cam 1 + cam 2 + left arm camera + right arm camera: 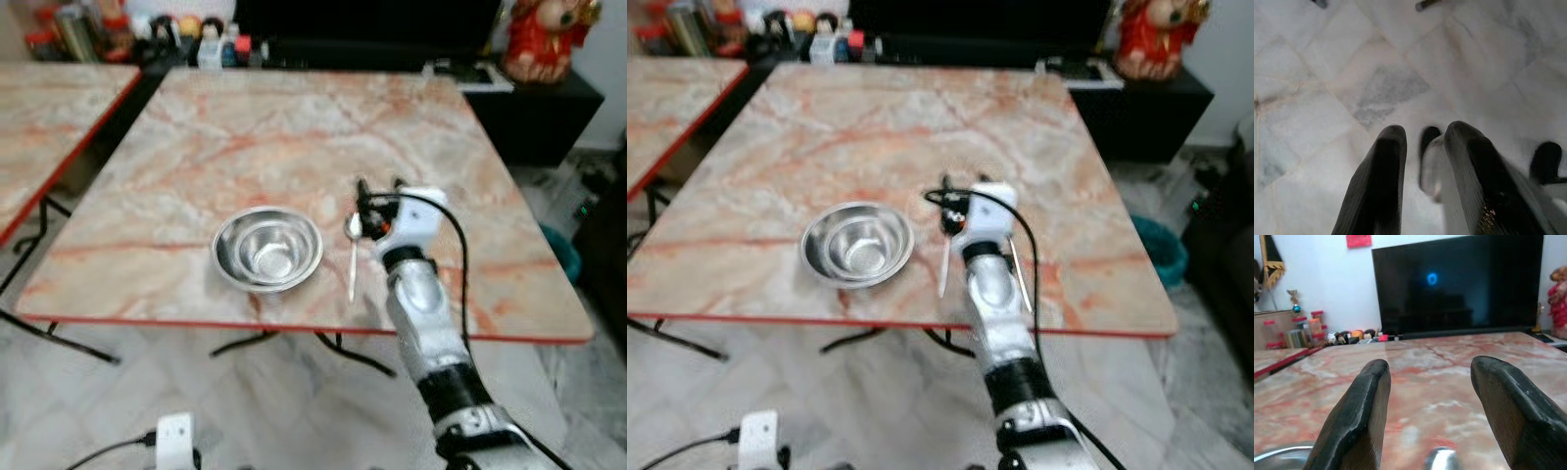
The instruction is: Setting the table
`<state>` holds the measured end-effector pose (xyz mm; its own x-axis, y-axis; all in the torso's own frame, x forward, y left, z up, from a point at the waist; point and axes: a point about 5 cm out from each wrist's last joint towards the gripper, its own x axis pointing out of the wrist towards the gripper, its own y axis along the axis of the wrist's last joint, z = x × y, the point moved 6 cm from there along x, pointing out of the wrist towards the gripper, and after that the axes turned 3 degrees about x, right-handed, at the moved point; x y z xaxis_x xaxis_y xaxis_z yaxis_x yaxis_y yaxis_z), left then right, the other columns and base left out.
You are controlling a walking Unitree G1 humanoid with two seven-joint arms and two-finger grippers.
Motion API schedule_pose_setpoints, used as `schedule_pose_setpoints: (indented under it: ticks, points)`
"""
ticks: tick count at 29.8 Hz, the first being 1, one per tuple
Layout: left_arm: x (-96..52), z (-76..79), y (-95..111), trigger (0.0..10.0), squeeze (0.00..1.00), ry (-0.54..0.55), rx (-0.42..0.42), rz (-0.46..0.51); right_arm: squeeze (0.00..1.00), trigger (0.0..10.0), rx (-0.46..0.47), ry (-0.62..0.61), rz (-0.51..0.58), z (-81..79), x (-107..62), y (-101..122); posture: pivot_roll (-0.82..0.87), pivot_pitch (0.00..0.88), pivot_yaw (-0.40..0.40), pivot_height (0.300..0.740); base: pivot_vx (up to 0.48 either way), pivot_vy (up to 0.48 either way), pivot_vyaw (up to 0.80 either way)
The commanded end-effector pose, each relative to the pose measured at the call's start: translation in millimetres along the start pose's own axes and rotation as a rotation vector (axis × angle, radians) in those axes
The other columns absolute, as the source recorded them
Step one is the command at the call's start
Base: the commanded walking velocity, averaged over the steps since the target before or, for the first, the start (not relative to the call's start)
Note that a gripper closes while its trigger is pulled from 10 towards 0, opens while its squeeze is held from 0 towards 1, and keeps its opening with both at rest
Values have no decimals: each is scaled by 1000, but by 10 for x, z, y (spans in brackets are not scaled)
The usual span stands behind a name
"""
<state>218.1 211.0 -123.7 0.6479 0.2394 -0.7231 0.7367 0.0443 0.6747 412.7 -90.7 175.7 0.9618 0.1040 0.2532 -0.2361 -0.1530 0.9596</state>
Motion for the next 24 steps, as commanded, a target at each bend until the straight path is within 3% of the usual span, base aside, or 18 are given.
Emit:
schedule_pose_setpoints:
  ticks: [1,24]
  points:
    - [-14,-121,-98,10000,0,23,5,-27,0,10000,6,33,16,-147,12,37,60,83,-43,715,0,412,0]
    - [-7,-180,-80,10000,0,21,36,-20,0,10000,-13,32,46,-149,-40,48,57,43,-17,715,0,415,0]
